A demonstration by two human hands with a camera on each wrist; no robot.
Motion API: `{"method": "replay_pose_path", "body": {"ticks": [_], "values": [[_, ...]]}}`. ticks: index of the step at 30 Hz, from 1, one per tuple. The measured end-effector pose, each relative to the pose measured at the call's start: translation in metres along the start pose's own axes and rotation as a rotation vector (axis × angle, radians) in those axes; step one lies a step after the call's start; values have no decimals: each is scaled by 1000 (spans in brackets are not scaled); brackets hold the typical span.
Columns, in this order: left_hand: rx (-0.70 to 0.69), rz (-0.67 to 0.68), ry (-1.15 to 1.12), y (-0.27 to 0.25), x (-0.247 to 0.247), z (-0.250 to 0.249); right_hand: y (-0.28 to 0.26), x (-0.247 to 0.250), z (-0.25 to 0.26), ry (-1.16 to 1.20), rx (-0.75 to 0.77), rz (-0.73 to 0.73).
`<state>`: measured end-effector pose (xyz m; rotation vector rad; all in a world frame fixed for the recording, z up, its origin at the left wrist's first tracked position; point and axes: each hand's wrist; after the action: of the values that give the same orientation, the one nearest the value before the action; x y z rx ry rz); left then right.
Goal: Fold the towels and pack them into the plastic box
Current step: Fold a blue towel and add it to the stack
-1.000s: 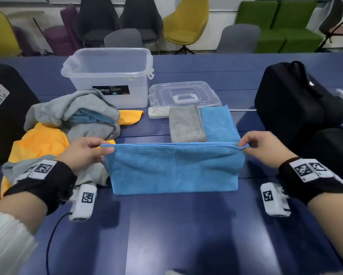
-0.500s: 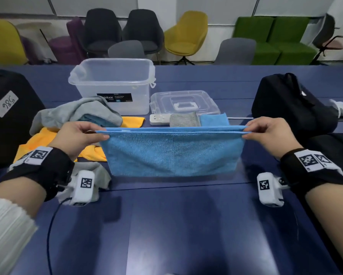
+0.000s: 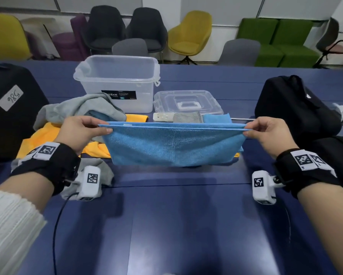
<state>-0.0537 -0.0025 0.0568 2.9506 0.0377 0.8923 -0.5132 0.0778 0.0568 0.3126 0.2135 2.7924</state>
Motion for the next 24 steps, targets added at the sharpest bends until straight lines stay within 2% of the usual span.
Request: {"method": "replay_pose_path", "body": {"ticks": [2,5,9,12,15,19,21,24], "values": [[0,-26,-9,1,-2,1,0,-1,3,-26,21,-36],[-6,-80,-32,2,-6,-1,-1,-5,6,61,27,-45],[39,-66,-135,2,-11,4,-4,-6,0,-14,-30,88],[74,77,-90,-1,-5,15,-12,-4,-3,55,-86,155],[106,327,-23,-7,10,19,-25,7,-1,148,-216,258],[142,600,-168,-13,25,14,-37,26,10,259,-416,387],[163,667,-200,-14,27,9,-38,30,14,272,-455,396],[272,668,-150,-10,13,13,-36,22,-4,220,-491,304]]}}
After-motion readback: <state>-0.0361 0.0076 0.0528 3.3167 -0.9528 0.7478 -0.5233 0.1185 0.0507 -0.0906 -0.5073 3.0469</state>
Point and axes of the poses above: each hand's wrist, its own y-axis towards the middle knuckle, its own x-axis out of the back of the hand, z = x × y, and after that the axes turned 15 degrees about y, right-handed
